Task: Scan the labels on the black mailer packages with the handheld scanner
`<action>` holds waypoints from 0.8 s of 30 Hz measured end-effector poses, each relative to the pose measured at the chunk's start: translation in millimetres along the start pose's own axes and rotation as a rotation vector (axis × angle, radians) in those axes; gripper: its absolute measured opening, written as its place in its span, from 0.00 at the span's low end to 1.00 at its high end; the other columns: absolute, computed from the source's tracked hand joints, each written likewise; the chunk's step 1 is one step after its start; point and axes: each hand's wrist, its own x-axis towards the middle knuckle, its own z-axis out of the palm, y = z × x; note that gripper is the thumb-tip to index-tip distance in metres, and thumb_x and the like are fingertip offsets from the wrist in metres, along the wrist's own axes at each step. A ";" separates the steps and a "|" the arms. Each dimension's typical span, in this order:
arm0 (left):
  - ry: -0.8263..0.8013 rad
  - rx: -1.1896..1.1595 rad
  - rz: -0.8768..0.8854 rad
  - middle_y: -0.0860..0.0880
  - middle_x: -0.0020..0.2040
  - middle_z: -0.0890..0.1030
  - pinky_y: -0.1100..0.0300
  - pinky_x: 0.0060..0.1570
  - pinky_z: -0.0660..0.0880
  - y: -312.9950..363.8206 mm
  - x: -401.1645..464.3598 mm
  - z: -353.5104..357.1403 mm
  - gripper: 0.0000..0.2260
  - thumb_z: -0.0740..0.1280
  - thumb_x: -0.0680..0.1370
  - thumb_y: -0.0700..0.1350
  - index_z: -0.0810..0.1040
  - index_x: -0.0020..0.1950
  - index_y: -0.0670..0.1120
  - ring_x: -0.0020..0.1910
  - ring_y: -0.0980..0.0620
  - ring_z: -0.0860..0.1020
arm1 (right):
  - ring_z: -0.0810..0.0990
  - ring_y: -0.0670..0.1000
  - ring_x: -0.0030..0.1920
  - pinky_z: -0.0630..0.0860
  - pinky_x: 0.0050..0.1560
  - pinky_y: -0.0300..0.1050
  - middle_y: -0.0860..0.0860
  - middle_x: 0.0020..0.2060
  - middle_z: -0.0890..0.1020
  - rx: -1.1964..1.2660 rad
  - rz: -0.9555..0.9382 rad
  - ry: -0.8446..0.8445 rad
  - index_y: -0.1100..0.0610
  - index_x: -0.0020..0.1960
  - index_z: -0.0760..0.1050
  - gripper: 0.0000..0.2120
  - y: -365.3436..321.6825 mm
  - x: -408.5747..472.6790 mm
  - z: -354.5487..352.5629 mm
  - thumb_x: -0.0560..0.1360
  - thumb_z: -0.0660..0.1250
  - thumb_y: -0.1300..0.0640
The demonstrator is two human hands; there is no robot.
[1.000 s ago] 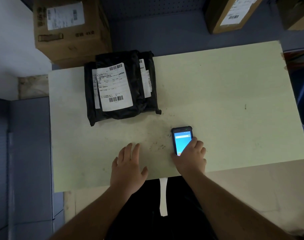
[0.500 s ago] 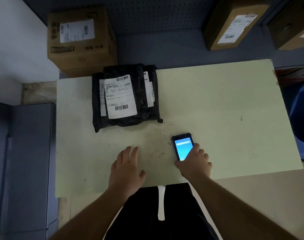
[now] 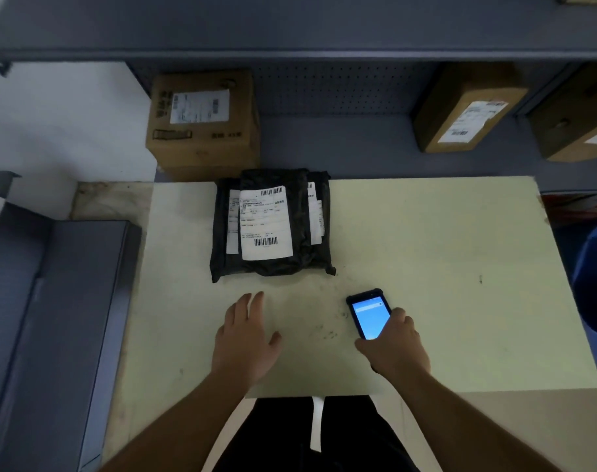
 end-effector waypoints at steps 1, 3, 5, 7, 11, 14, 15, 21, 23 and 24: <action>0.012 -0.011 -0.005 0.48 0.83 0.57 0.46 0.73 0.68 -1.2 1.6 -2.8 0.37 0.64 0.79 0.58 0.52 0.83 0.51 0.81 0.46 0.57 | 0.79 0.56 0.59 0.84 0.54 0.58 0.53 0.59 0.76 0.013 -0.006 0.000 0.58 0.68 0.66 0.35 -1.1 -0.8 -2.2 0.68 0.77 0.46; 0.031 -0.041 -0.019 0.48 0.82 0.58 0.46 0.72 0.70 -2.7 5.4 -9.3 0.36 0.64 0.79 0.58 0.53 0.83 0.50 0.80 0.45 0.59 | 0.80 0.57 0.58 0.85 0.54 0.58 0.53 0.59 0.76 0.019 -0.021 0.005 0.58 0.68 0.66 0.36 -3.6 -2.2 -5.7 0.67 0.77 0.46; 0.058 -0.105 -0.040 0.48 0.82 0.59 0.46 0.71 0.71 -2.0 9.3 -16.5 0.35 0.63 0.80 0.58 0.54 0.83 0.50 0.79 0.45 0.60 | 0.80 0.57 0.57 0.85 0.53 0.58 0.53 0.59 0.76 0.014 -0.032 0.010 0.58 0.68 0.67 0.36 -6.4 -3.1 -8.5 0.67 0.77 0.46; 0.074 -0.214 -0.085 0.48 0.81 0.61 0.45 0.71 0.70 0.3 12.4 -24.7 0.34 0.62 0.81 0.59 0.55 0.83 0.50 0.78 0.44 0.63 | 0.81 0.57 0.57 0.85 0.53 0.58 0.53 0.57 0.75 0.012 -0.042 0.014 0.58 0.68 0.66 0.36 -9.1 -3.8 -10.4 0.68 0.77 0.45; 0.095 -0.606 -0.206 0.48 0.79 0.65 0.45 0.71 0.71 7.1 25.3 -34.7 0.34 0.64 0.80 0.59 0.57 0.83 0.51 0.73 0.45 0.72 | 0.81 0.57 0.53 0.85 0.51 0.57 0.52 0.53 0.73 0.019 -0.065 0.020 0.59 0.67 0.67 0.34 -12.7 -5.6 -12.7 0.68 0.76 0.46; 0.135 -0.909 -0.314 0.49 0.70 0.74 0.51 0.58 0.78 16.6 42.2 -44.9 0.30 0.68 0.80 0.54 0.63 0.79 0.49 0.55 0.53 0.80 | 0.81 0.58 0.53 0.83 0.49 0.56 0.52 0.54 0.73 0.038 -0.063 0.020 0.59 0.67 0.67 0.34 -13.3 -6.8 -14.6 0.68 0.76 0.47; 0.142 -0.978 -0.352 0.49 0.65 0.76 0.55 0.51 0.78 18.9 49.0 -48.2 0.28 0.69 0.79 0.52 0.65 0.77 0.47 0.50 0.55 0.80 | 0.81 0.57 0.53 0.83 0.49 0.56 0.52 0.54 0.74 0.043 -0.059 0.018 0.58 0.67 0.67 0.34 -13.2 -7.8 -15.3 0.67 0.75 0.47; 0.143 -1.285 -0.518 0.51 0.54 0.82 0.45 0.62 0.81 30.5 81.7 -55.3 0.27 0.73 0.75 0.49 0.70 0.72 0.46 0.54 0.47 0.82 | 0.82 0.57 0.49 0.85 0.49 0.58 0.50 0.50 0.73 0.075 -0.021 0.018 0.57 0.66 0.67 0.35 -4.6 -10.7 -17.3 0.64 0.75 0.47; 0.170 -1.293 -0.537 0.50 0.57 0.81 0.45 0.63 0.80 36.5 89.3 -57.7 0.27 0.74 0.75 0.46 0.69 0.71 0.44 0.56 0.46 0.81 | 0.82 0.56 0.49 0.85 0.49 0.59 0.49 0.50 0.73 0.083 -0.004 0.023 0.56 0.66 0.66 0.36 0.4 -10.4 -17.2 0.64 0.76 0.47; 0.171 -1.283 -0.547 0.48 0.60 0.80 0.47 0.62 0.80 39.4 91.7 -58.9 0.28 0.75 0.75 0.46 0.68 0.72 0.44 0.56 0.46 0.80 | 0.82 0.56 0.49 0.86 0.49 0.59 0.49 0.50 0.73 0.086 0.006 0.023 0.56 0.67 0.66 0.37 3.3 -10.3 -16.9 0.64 0.76 0.47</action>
